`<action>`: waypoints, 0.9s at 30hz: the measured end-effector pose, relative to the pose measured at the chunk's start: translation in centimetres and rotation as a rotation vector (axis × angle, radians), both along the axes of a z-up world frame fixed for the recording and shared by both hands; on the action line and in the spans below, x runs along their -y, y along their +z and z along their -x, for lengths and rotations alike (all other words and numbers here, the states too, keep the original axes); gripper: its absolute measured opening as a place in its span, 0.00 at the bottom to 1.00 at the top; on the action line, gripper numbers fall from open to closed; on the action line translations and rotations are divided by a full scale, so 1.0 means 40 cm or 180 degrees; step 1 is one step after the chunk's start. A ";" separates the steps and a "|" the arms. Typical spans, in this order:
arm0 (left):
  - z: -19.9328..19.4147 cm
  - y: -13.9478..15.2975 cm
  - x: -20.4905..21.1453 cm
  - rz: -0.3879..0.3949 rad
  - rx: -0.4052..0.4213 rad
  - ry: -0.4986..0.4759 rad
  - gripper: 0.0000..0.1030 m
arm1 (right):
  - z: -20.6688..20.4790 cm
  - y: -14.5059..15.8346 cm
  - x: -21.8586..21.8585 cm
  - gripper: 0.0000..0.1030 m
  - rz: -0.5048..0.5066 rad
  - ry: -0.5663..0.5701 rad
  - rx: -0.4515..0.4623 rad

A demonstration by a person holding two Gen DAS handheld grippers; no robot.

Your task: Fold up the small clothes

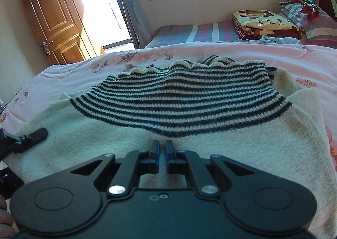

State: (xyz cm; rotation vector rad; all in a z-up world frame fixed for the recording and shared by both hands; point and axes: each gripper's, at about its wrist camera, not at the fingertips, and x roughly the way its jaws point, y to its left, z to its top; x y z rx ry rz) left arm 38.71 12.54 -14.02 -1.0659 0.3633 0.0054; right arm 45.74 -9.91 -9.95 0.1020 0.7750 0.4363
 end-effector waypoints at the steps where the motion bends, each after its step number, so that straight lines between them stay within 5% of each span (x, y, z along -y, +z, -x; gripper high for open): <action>1: -0.011 0.032 0.020 -0.0073 0.0089 -0.0117 0.17 | -0.002 -0.003 0.007 0.04 -0.0071 -0.0025 -0.0022; 5: -0.076 0.131 0.130 -0.0376 0.0184 -0.0624 0.17 | -0.016 -0.008 0.042 0.03 -0.0371 -0.0111 -0.0183; 8: -0.125 0.158 0.228 -0.0587 0.0087 -0.0982 0.17 | -0.033 -0.001 0.134 0.05 -0.1026 -0.0389 -0.0491; 11: -0.169 0.136 0.336 -0.0771 -0.0125 -0.1337 0.17 | -0.025 -0.006 0.288 0.26 -0.1748 -0.0810 -0.0639; 14: -0.210 0.085 0.444 -0.0943 -0.0382 -0.1731 0.17 | -0.003 -0.003 0.409 0.49 -0.2060 -0.0983 -0.0636; 16: -0.226 0.073 0.502 -0.1188 -0.0467 -0.1842 0.18 | 0.009 0.000 0.463 0.51 -0.2107 -0.1065 -0.0656; 18: -0.211 0.092 0.546 -0.1493 -0.0350 -0.1932 0.40 | 0.016 -0.008 0.507 0.60 -0.2302 -0.1090 -0.0688; 20: -0.190 0.127 0.554 -0.1418 -0.0151 -0.2158 0.86 | 0.020 -0.019 0.537 0.62 -0.2458 -0.1108 -0.0747; 24: -0.121 0.215 0.475 -0.1503 0.0142 -0.2199 0.88 | 0.016 -0.028 0.547 0.65 -0.2586 -0.1048 -0.0835; 27: -0.100 0.243 0.328 -0.1421 0.0167 -0.1713 0.88 | 0.011 -0.025 0.521 0.66 -0.2525 -0.0894 -0.0913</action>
